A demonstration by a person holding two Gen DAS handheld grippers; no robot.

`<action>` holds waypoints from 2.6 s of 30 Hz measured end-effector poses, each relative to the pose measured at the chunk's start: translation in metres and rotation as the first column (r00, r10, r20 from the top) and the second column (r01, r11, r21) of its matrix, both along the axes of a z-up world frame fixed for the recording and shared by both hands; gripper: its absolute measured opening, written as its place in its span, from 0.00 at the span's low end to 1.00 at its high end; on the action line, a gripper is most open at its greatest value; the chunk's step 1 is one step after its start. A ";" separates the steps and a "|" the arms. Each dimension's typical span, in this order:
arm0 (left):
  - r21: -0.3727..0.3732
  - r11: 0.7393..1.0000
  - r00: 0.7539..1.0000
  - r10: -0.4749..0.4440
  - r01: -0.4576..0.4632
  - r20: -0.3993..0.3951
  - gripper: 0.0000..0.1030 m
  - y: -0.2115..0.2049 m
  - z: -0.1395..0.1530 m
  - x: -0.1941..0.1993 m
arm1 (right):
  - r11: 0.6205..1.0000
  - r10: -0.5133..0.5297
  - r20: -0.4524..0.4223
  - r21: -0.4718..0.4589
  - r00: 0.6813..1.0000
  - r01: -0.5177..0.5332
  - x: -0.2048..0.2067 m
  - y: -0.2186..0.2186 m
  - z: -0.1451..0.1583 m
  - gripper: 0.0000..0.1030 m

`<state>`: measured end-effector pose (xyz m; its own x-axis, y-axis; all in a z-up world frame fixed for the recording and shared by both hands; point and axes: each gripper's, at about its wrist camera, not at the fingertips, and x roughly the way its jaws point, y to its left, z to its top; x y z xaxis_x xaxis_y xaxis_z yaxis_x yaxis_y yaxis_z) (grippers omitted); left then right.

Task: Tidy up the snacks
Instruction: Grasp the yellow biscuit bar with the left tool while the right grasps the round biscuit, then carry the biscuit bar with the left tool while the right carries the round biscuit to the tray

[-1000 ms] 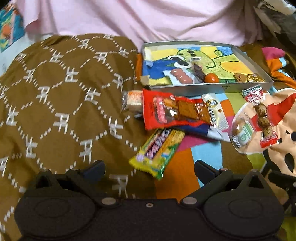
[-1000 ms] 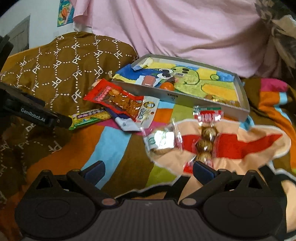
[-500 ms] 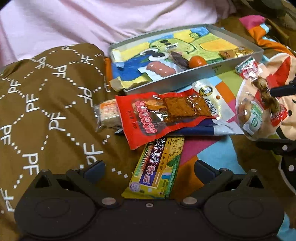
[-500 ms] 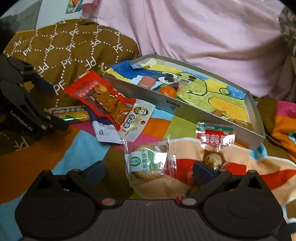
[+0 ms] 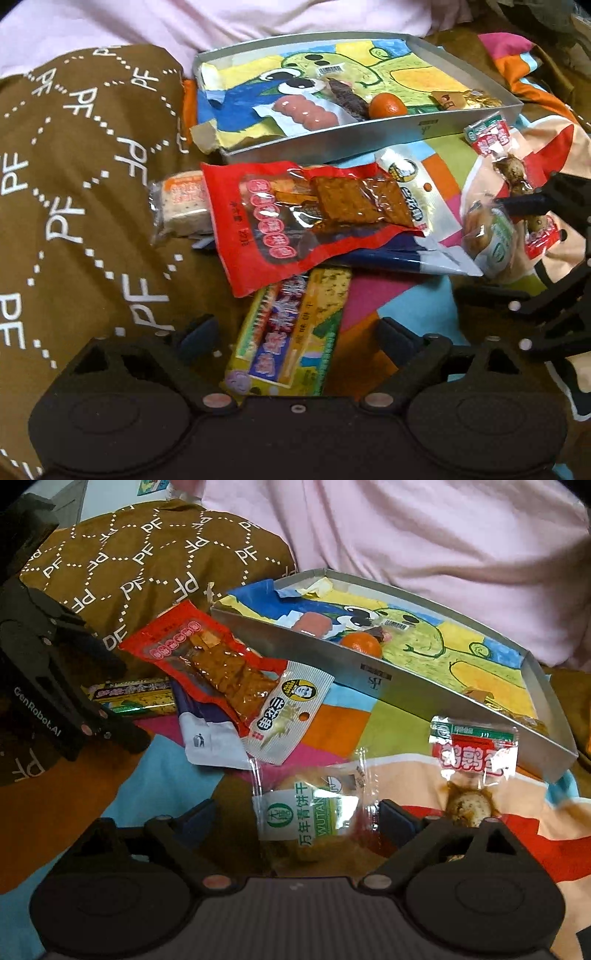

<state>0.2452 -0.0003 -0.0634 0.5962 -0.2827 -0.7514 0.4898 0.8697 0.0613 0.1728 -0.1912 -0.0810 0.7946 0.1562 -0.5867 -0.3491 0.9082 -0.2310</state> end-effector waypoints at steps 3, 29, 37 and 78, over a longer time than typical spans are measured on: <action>-0.011 1.000 0.999 -0.020 0.020 -0.035 0.78 -0.004 -0.001 -0.002 | 1.000 0.005 -0.017 0.016 1.000 -0.005 -0.001 0.001 0.001 0.79; 0.082 0.990 0.990 0.118 -0.111 -0.081 0.62 -0.013 -0.002 -0.022 | 0.984 0.176 -0.110 -0.015 0.978 -0.179 -0.013 0.020 0.000 0.86; 0.068 0.988 0.984 0.146 -0.140 -0.098 0.50 -0.011 -0.001 -0.024 | 0.984 0.175 -0.106 -0.014 0.979 -0.177 -0.015 0.018 -0.003 0.70; -0.218 0.950 0.972 0.234 -0.223 0.027 0.49 -0.027 0.065 -0.046 | 0.941 0.106 0.411 -0.335 0.905 0.041 -0.052 0.042 0.029 0.53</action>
